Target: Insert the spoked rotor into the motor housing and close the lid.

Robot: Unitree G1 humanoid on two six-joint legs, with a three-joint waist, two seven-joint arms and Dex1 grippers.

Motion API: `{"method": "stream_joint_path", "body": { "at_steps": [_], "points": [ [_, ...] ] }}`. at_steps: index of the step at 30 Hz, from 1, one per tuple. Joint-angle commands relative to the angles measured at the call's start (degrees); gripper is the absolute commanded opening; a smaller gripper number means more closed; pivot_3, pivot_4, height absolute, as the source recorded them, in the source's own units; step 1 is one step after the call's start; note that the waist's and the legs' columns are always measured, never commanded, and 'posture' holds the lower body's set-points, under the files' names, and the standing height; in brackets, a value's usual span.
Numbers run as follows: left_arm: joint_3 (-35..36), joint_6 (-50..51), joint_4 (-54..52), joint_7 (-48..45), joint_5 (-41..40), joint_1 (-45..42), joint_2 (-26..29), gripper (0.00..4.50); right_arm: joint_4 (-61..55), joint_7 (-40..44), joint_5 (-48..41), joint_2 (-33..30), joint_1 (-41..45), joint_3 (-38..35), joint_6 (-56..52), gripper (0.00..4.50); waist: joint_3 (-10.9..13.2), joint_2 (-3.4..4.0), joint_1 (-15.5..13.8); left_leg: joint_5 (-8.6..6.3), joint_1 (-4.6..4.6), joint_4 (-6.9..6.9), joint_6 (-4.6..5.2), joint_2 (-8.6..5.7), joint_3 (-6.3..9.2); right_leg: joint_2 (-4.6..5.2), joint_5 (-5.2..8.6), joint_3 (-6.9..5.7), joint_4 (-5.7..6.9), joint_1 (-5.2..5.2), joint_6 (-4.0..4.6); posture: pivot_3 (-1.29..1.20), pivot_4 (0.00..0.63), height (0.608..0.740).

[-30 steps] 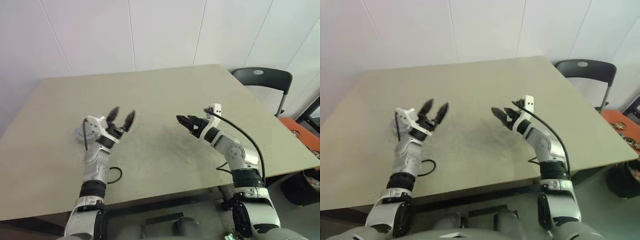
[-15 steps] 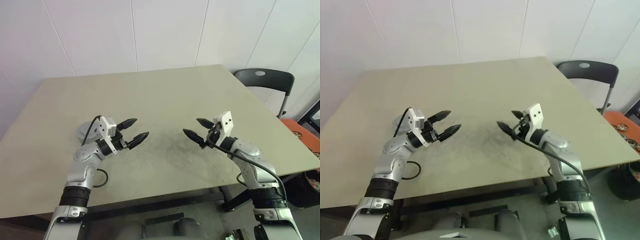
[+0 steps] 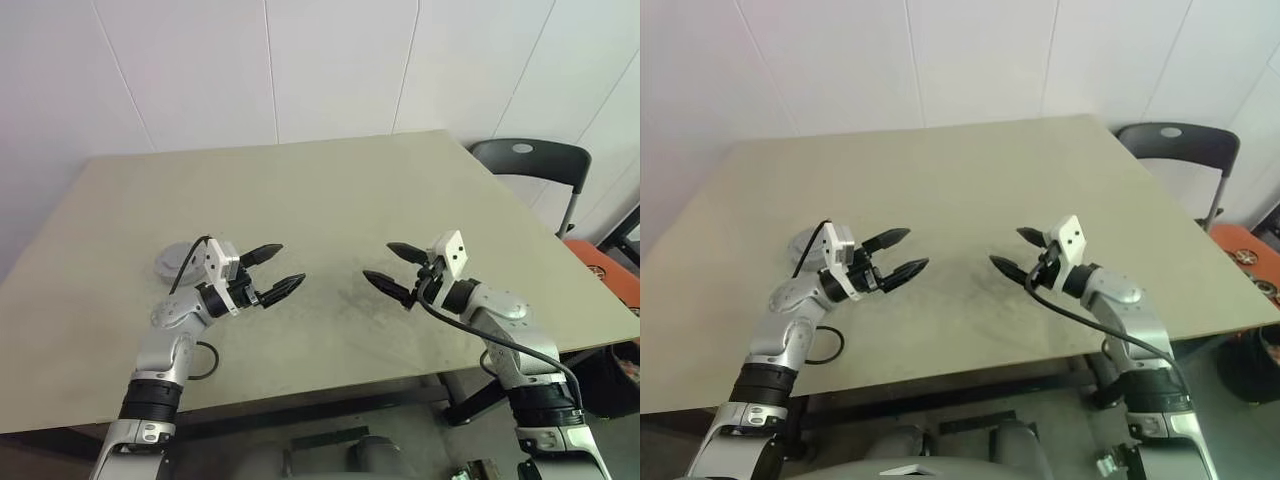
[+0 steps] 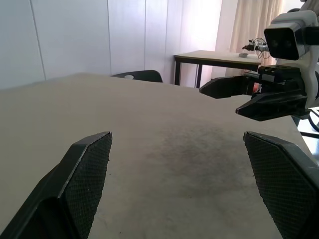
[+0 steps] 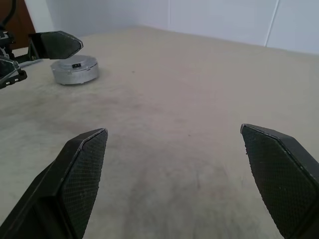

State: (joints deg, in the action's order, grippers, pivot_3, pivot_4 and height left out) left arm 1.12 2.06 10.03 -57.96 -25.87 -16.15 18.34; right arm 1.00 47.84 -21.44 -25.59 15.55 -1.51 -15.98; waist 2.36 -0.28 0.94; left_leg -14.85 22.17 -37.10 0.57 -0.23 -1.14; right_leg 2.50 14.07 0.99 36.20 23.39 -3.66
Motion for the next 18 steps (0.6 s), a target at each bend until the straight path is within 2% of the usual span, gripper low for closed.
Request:
{"method": "stream_joint_path", "body": {
  "at_steps": [1, 18],
  "points": [
    [-0.6, -0.8, -3.2, 0.1, 0.0, -0.1, -0.5, 4.50, -0.5, 0.9, -0.1, -0.7, 1.9, -0.6, 1.3, 4.49, 0.0, -0.01, -0.2, 0.00, 0.00, 0.00, 0.00, 0.00, -0.01, 0.00, 0.00, 0.00, 0.00, 0.00, 0.00, 0.00, 0.000, 0.740],
    [-1.4, -0.4, -3.3, -0.2, 0.4, -0.4, -0.9, 4.50, 2.2, 1.5, 0.6, -1.0, 3.8, -0.9, 2.5, 4.49, 0.0, -0.03, -0.3, 0.00, 0.02, 0.00, 0.00, -0.02, -0.03, 0.00, -0.01, 0.01, -0.02, 0.00, 0.00, 0.00, 0.000, 0.740]
  ]
}}
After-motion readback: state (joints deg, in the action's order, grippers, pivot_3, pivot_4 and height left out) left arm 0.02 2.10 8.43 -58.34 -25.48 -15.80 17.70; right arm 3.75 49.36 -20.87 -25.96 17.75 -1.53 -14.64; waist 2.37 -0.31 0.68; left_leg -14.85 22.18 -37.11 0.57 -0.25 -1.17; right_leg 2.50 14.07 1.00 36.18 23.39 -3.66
